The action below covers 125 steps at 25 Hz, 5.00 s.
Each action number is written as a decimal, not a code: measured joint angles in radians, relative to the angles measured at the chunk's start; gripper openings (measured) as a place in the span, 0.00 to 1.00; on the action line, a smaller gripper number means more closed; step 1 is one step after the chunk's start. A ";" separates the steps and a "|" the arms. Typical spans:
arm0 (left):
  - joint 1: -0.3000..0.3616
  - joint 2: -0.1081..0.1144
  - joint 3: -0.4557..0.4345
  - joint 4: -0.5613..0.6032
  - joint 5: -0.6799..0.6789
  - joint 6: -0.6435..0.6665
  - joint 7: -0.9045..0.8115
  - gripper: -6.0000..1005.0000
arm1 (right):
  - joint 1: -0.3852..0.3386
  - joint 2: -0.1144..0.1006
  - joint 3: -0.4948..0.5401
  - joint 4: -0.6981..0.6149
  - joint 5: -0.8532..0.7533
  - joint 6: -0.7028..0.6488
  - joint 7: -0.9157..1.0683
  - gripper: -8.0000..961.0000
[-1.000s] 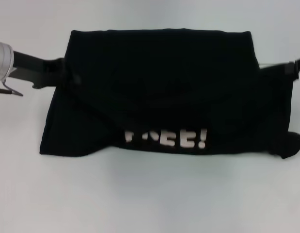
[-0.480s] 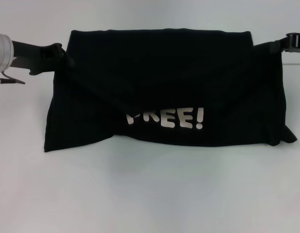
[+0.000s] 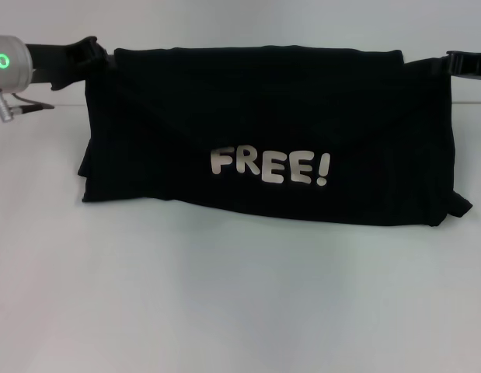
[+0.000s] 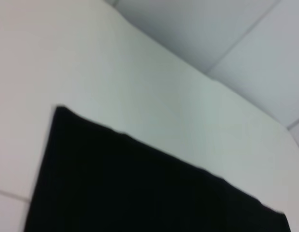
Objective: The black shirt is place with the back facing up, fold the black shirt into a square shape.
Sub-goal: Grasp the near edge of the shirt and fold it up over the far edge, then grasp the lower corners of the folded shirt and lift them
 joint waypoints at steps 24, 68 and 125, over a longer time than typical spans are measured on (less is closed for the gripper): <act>0.001 -0.035 0.134 -0.047 0.007 -0.251 0.011 0.07 | 0.048 0.041 -0.142 0.156 -0.004 0.326 -0.066 0.05; 0.177 0.054 0.006 0.126 0.041 0.454 -0.004 0.68 | 0.000 -0.106 -0.038 -0.050 0.072 -0.444 0.248 0.77; 0.090 -0.024 0.118 -0.137 0.135 -0.066 0.093 0.74 | -0.052 -0.141 0.018 -0.036 0.077 -0.474 0.238 0.96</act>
